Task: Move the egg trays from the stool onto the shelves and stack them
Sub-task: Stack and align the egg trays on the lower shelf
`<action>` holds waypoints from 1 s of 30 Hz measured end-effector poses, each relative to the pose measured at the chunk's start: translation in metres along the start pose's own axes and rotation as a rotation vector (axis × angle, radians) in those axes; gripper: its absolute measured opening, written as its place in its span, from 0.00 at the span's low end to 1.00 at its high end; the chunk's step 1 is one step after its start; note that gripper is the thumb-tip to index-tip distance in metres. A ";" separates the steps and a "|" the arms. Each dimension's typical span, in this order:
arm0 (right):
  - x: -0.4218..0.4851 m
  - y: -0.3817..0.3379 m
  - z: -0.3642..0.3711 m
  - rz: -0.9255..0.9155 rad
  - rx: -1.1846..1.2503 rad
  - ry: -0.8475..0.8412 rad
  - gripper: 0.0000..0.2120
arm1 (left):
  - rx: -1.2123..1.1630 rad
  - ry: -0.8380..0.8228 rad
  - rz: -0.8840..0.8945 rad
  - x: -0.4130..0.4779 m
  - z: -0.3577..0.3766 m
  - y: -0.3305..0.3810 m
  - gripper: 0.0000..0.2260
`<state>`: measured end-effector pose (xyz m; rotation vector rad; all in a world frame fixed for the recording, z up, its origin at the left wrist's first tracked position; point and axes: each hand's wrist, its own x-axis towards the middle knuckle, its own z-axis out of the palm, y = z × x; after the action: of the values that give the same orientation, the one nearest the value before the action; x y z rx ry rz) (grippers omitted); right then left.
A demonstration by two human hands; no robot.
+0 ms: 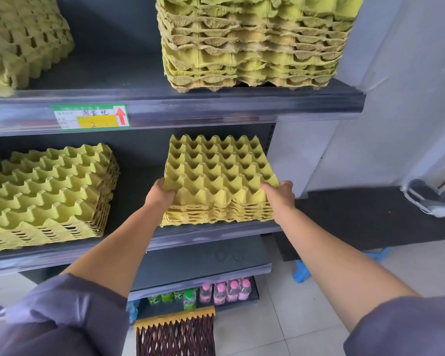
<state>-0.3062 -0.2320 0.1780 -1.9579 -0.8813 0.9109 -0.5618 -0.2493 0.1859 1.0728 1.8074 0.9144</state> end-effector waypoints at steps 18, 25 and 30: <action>0.029 0.021 -0.008 0.185 0.354 -0.164 0.21 | -0.325 -0.050 -0.265 -0.001 0.004 -0.012 0.19; 0.020 0.006 -0.007 0.073 0.389 -0.158 0.13 | -0.330 0.030 -0.174 -0.003 -0.004 -0.010 0.17; 0.020 -0.009 -0.003 0.056 0.397 -0.177 0.11 | -0.331 0.094 -0.131 0.004 -0.012 -0.001 0.17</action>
<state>-0.2958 -0.2128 0.1817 -1.5841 -0.6816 1.2051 -0.5742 -0.2483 0.1891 0.7063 1.7029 1.1515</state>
